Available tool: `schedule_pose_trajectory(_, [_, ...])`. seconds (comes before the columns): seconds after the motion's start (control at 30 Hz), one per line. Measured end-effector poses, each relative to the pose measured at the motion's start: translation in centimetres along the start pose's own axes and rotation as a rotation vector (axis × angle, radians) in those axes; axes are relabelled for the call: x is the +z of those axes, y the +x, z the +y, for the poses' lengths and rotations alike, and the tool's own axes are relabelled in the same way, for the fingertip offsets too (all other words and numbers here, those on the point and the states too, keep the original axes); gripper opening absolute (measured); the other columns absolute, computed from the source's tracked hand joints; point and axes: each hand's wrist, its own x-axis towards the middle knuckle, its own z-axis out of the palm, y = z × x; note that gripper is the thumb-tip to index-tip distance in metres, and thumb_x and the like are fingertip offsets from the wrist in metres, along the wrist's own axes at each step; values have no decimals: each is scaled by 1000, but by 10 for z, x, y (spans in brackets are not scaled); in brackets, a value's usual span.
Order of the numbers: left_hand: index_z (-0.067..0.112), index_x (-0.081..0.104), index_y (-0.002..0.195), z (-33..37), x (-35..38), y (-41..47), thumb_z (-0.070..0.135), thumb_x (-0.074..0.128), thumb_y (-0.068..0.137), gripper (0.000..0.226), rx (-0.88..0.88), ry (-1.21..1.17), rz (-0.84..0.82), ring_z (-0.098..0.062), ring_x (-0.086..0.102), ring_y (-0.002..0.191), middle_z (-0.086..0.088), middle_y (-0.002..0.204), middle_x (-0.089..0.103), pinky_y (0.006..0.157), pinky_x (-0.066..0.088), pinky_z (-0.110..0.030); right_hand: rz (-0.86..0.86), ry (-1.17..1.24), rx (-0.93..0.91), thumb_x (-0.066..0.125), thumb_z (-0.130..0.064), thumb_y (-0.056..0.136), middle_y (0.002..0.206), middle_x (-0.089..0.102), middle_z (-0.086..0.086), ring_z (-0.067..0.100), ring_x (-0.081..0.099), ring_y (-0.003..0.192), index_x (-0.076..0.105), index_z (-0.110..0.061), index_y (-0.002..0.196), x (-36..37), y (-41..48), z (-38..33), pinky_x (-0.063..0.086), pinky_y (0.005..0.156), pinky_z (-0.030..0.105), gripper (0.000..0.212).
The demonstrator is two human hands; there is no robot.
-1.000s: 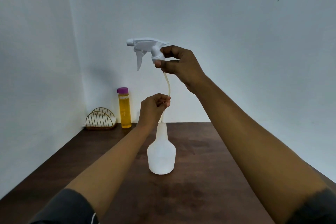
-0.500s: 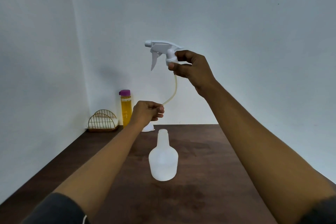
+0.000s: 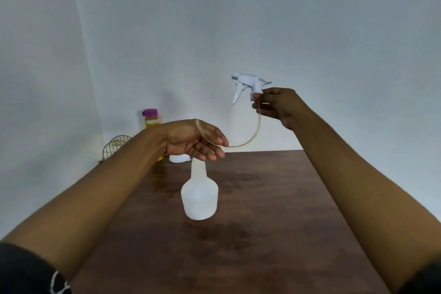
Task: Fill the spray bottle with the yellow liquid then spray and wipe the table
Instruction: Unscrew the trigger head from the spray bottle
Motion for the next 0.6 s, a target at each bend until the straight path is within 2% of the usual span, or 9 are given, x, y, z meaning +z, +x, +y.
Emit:
schedule_pose_trajectory(0.13, [6,71,94,-22,30,2,13,35,96,37,35,-202,-148,-16,72,69,-13,89,74,54,56,-20,40,-33,127,67,-1,81,76,70,5,13,67,64,62,-4,83,-22,-19,30,58,60,20,6])
schedule_pose_trajectory(0.23, [5,67,104,-42,53,7,6,42,93,27,116,-238,-207,-17,73,79,-12,98,73,56,57,-20,60,-80,220,65,-1,83,78,67,6,11,65,61,61,-5,80,-37,-35,59,57,56,18,7])
schedule_pose_trajectory(0.33, [8,69,100,-62,80,16,12,60,83,19,174,-169,-118,-13,71,71,-7,87,75,50,53,-18,77,-126,318,65,0,83,76,65,9,14,63,63,61,-4,81,-52,-49,87,56,52,18,6])
schedule_pose_trajectory(0.43, [14,73,94,-82,107,26,15,64,85,13,242,-4,10,-12,66,61,-1,77,72,44,46,-18,58,-184,396,67,-3,83,75,66,9,14,63,62,61,-3,88,-64,-60,110,55,50,18,8])
schedule_pose_trajectory(0.5, [17,74,95,-93,122,31,18,65,86,13,286,93,44,-13,66,68,0,84,72,49,49,-21,43,-252,434,68,-6,83,77,67,9,15,63,63,61,-4,90,-72,-65,125,54,51,20,10])
schedule_pose_trajectory(0.6, [14,72,97,-108,140,39,15,64,87,13,334,56,21,-13,68,88,-3,98,71,65,57,-28,34,-364,478,69,-9,83,77,67,10,17,61,62,63,0,98,-80,-71,143,50,52,24,19])
